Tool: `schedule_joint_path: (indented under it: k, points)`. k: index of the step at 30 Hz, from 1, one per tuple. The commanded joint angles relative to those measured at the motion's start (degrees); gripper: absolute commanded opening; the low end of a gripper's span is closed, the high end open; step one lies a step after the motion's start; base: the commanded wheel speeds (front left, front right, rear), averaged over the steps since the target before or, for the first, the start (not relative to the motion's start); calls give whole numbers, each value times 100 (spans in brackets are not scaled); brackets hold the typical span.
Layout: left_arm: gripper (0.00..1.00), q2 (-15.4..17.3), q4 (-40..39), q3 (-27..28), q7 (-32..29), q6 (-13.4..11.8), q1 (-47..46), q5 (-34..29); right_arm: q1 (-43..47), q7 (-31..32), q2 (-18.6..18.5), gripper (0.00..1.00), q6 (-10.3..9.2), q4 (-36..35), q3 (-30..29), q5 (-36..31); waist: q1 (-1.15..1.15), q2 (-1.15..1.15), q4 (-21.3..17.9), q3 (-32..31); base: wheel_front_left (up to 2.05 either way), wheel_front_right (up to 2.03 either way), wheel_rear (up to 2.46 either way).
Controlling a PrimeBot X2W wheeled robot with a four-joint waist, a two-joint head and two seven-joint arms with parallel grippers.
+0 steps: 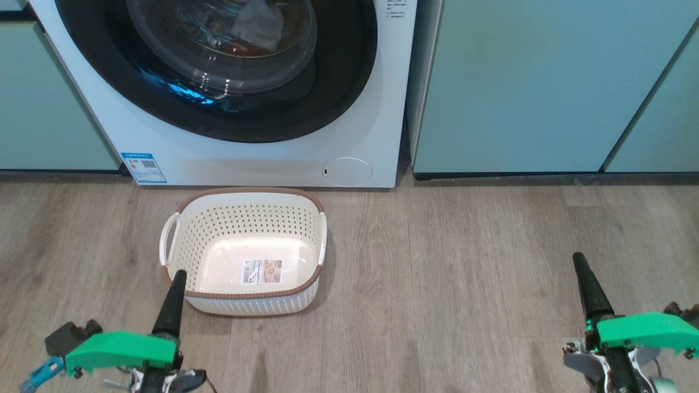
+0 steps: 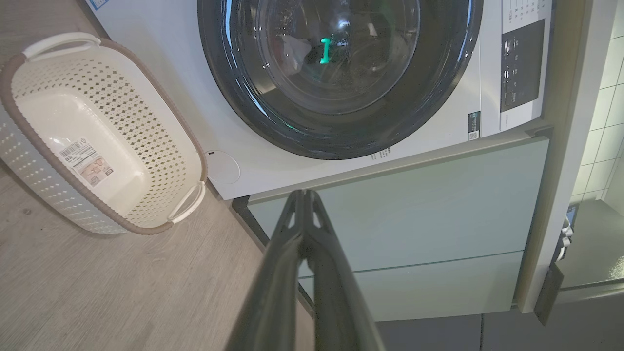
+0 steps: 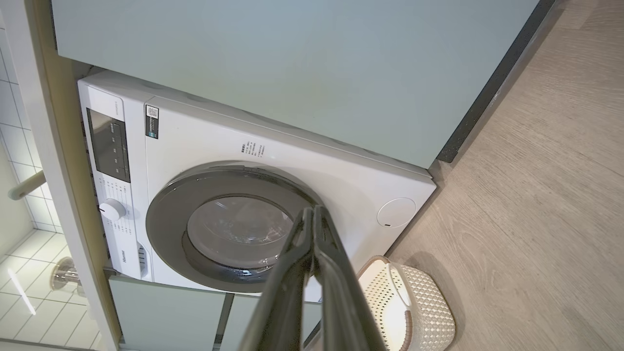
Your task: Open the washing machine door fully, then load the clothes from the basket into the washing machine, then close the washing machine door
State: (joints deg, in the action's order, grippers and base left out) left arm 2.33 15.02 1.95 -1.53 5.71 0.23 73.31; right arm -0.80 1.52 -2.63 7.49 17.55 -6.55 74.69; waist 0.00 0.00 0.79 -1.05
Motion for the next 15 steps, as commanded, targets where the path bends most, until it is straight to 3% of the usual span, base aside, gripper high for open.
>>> schedule_joint_path:
  k: [1, 15]
  points:
    - [0, 43, -163, 194, -52, 57, -347, 168, -355, 54, -20, 0, 1, -235, 78, 169, 0, 0, -4, 6, 0, 0, 0]
    - [0, 49, -128, 330, -283, 120, -501, 1065, -451, 285, -23, 0, 0, -296, 39, 992, 0, 0, -43, 67, 0, 0, 0]
